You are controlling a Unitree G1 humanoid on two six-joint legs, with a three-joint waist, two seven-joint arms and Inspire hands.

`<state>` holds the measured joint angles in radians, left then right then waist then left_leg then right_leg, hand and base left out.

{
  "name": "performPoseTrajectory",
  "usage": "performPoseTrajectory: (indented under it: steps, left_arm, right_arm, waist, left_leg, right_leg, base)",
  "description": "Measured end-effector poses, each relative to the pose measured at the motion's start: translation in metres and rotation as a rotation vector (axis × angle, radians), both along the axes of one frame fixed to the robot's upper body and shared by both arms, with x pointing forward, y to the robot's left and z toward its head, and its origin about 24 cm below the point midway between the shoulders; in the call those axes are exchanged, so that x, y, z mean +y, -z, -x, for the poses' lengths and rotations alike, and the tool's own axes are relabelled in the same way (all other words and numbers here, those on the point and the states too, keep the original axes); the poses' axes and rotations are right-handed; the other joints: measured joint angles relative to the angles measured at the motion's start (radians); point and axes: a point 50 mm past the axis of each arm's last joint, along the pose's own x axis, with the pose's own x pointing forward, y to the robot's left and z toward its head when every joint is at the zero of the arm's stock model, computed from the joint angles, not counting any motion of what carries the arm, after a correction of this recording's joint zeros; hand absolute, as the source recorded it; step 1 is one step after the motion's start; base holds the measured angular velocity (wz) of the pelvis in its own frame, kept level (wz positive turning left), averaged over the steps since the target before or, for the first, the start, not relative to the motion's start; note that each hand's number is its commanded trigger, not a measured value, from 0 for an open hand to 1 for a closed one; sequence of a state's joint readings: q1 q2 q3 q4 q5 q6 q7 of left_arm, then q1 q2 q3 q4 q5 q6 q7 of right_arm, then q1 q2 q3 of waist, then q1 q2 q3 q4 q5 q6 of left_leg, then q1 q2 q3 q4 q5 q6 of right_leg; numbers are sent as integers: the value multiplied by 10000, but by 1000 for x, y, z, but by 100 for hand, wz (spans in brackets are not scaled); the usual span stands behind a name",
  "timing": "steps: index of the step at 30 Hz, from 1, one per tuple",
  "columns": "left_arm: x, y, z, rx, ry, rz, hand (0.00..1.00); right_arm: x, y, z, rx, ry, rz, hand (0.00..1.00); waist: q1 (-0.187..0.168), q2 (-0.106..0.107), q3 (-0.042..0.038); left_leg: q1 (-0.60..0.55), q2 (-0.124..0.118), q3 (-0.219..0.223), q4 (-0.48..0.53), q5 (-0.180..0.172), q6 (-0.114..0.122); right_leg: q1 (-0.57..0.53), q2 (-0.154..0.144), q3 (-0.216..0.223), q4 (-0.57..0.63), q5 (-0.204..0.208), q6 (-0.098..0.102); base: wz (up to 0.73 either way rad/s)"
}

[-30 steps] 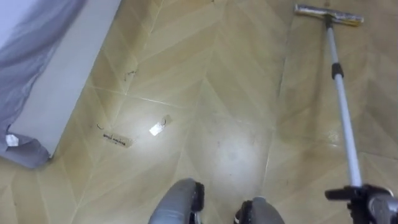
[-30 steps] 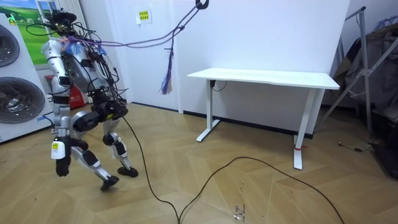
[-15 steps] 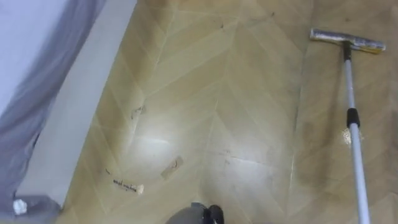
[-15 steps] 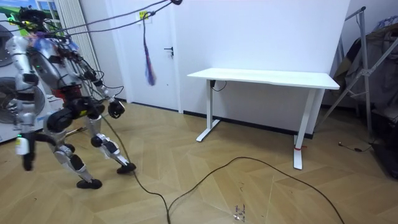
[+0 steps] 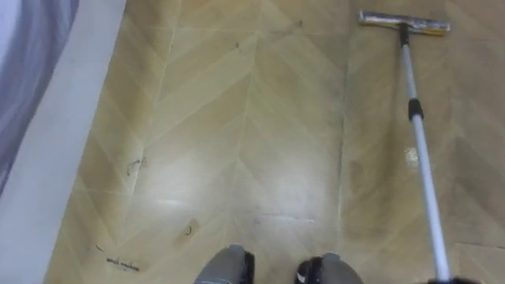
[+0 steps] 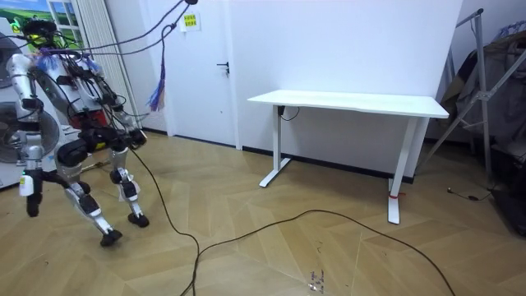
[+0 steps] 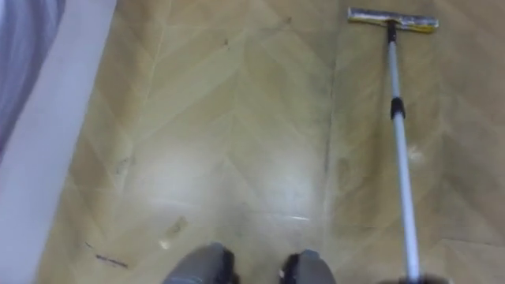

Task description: Mop floor

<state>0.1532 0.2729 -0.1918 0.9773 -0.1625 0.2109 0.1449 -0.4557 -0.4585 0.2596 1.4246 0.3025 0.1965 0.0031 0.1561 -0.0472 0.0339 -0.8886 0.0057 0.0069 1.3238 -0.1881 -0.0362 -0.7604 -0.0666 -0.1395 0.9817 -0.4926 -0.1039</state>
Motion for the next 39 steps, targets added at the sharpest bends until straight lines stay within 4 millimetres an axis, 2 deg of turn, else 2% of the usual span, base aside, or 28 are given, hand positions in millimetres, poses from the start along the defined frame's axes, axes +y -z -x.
performPoseTrajectory:
  steps: [1,2,3,4,5,6,7,8,9,10,11,13,15,16,17,18,20,21,23,24,25,26,29,31,32,34,37,39]
  left_arm:
    - [0,0,-1,7,143,20,0]
    - [-1,0,0,15,187,66,0]
    - [-1,-1,-1,-36,332,106,0]
    - [-2,-2,-3,-106,501,135,0]
    - [-2,-2,-4,-111,640,164,0]
    - [-3,-2,-4,-78,799,269,0]
    - [-4,-1,-4,51,889,389,0]
    - [-4,-1,-5,28,977,453,0]
    - [-6,-1,-8,-68,1036,569,0]
    - [-10,-1,-10,-112,1133,638,0]
    - [-13,0,-11,-132,1174,685,0]
    - [-27,3,-18,-191,1357,961,0]
    - [-31,2,-25,-432,1415,1042,0]
    - [-31,3,-26,-521,1416,1043,0]
    - [-33,3,-25,-502,1401,1068,0]
    - [-36,5,-23,-456,1384,1140,0]
    - [-40,6,-20,-365,1359,1235,0]
    - [-43,8,-15,-235,1325,1311,0]
    - [-42,9,-12,-117,1233,1235,0]
    - [-41,9,-11,-86,1174,1089,0]
    - [-41,9,-9,-18,1140,1006,0]
    - [-41,9,-9,-10,1136,995,0]
    - [-34,8,-8,87,960,867,0]
    - [-28,6,-12,-97,703,773,0]
    - [-24,5,-13,-175,569,749,0]
    - [-13,2,-15,-309,349,573,0]
    - [-5,-2,-18,-314,553,240,0]
    - [-6,-1,-18,-257,637,229,0]
  right_arm:
    - [-6,-15,-17,-509,-128,128,100]
    - [-8,-22,-24,-753,-194,172,100]
    - [-12,-29,-29,-851,-53,152,100]
    - [-14,-27,-25,-811,193,55,100]
    - [-14,-25,-22,-792,285,-20,100]
    - [-14,-19,-14,-709,393,-256,100]
    - [-13,-9,-1,-484,499,-475,100]
    - [-13,-3,10,-276,589,-575,100]
    - [-14,11,35,313,783,-780,100]
    - [-13,22,60,981,982,-867,100]
    - [-13,27,72,1326,1024,-862,100]
    - [-11,42,117,2617,1232,-764,100]
    - [-2,53,146,3259,1369,-781,100]
    - [8,59,155,3451,1386,-907,100]
    - [12,62,158,3492,1380,-939,100]
    - [22,67,161,3551,1365,-1026,100]
    - [34,72,160,3542,1253,-1133,100]
    - [39,74,158,3512,1192,-1130,100]
    - [43,75,158,3473,1153,-1177,100]
    - [44,76,156,3452,1154,-1195,100]
    - [44,76,156,3439,1192,-1179,100]
    - [44,75,155,3393,1262,-1203,100]
    - [42,70,127,2923,1376,-1450,100]
    - [33,55,85,2169,1214,-1642,100]
    - [30,49,73,1892,1166,-1666,100]
    - [14,27,37,785,1087,-1457,100]
    - [-1,6,14,195,827,-1104,100]
    - [-4,4,14,345,872,-1112,100]
  waist:
    - [156,-148,5]
    - [192,-144,13]
    - [263,-156,23]
    - [335,-172,33]
    - [350,-160,35]
    - [367,-93,28]
    - [332,-3,5]
    - [295,62,-2]
    - [246,221,-42]
    - [248,353,-75]
    - [230,415,-71]
    - [-78,915,-236]
    - [-436,1108,-310]
    - [-598,1254,-361]
    - [-684,1258,-317]
    - [-807,1466,-299]
    - [-900,1591,-205]
    - [-955,1668,-194]
    - [-980,1639,-188]
    - [-958,1561,-154]
    - [-977,1552,-187]
    - [-938,1534,-181]
    - [-639,1187,-178]
    - [-620,785,-127]
    - [-604,664,-112]
    - [-384,466,-74]
    - [-104,159,-64]
    - [-82,116,-69]
  left_leg:
    - [-291,90,24,100,-23,16]
    - [-431,152,10,-45,-218,61]
    - [-634,190,93,-814,-682,113]
    - [-592,155,247,-2337,-934,159]
    - [-508,127,304,-3217,-925,152]
    - [-345,133,444,-4747,-740,370]
    - [-146,55,502,-4935,-674,615]
    - [-12,-3,568,-4987,-723,746]
    - [256,6,867,-5012,-884,1039]
    - [527,-48,1166,-5012,-1068,1244]
    - [668,-103,1276,-5012,-1183,1312]
    - [992,-416,1519,-4961,-1521,1614]
    - [1258,-604,1768,-5001,-1665,1821]
    - [1455,-665,1735,-5047,-1854,1869]
    - [1562,-681,1662,-5097,-2004,1853]
    - [1742,-746,1345,-5164,-2068,1860]
    - [2057,-853,943,-5469,-2051,1822]
    - [2290,-855,883,-5767,-2019,1787]
    - [2507,-856,822,-5979,-2011,1766]
    - [2617,-872,810,-6015,-2054,1696]
    - [2681,-882,678,-6014,-2118,1585]
    - [2750,-844,632,-6036,-2138,1535]
    - [2875,-627,600,-5817,-2226,1324]
    - [2847,-503,541,-5589,-2227,1275]
    - [2870,-494,544,-5516,-2220,1208]
    - [2739,-199,564,-4966,-2208,1051]
    - [2671,-10,710,-5123,-2177,989]
    - [2802,-8,747,-5788,-2126,898]
  right_leg:
    - [10,62,31,9,-65,-74]
    - [45,131,36,-10,-77,-82]
    - [161,182,67,-61,-151,-57]
    - [349,213,175,-228,-209,26]
    - [449,242,255,-352,-232,69]
    - [692,256,292,-591,-314,183]
    - [997,192,299,-809,-411,365]
    - [1190,145,317,-917,-452,445]
    - [1475,0,336,-1049,-554,644]
    - [1652,-171,484,-896,-573,740]
    - [1686,-285,522,-731,-538,811]
    - [1639,-602,631,177,-147,1371]
    - [1593,-833,764,682,111,1469]
    - [1443,-822,942,1071,471,1512]
    - [1356,-782,989,1281,746,1521]
    - [1164,-632,1161,1618,1115,1480]
    - [726,-384,1327,1397,918,1517]
    - [435,-277,1291,636,803,1506]
    - [157,-209,1291,-999,865,1423]
    - [-33,-212,1266,-1972,1359,1305]
    - [13,-213,1162,-2167,1957,1140]
    - [100,-187,1060,-2220,1968,1070]
    - [340,-82,752,-2190,1829,808]
    - [433,-53,576,-2093,1679,628]
    - [432,-46,568,-2020,1628,589]
    - [650,94,350,-2028,1542,447]
    - [646,186,145,-2174,1627,331]
    - [661,177,-38,-2550,1841,292]
  base:
    - [4]
    - [29]
    - [50]
    - [56]
    - [46]
    - [40]
    - [42]
    - [54]
    - [48]
    - [33]
    - [9]
    - [13]
    - [24]
    - [0]
    - [-29]
    - [-53]
    - [-57]
    - [-36]
    - [-17]
    - [11]
    - [13]
    - [12]
    - [2]
    - [10]
    - [10]
    - [14]
    - [21]
    - [30]
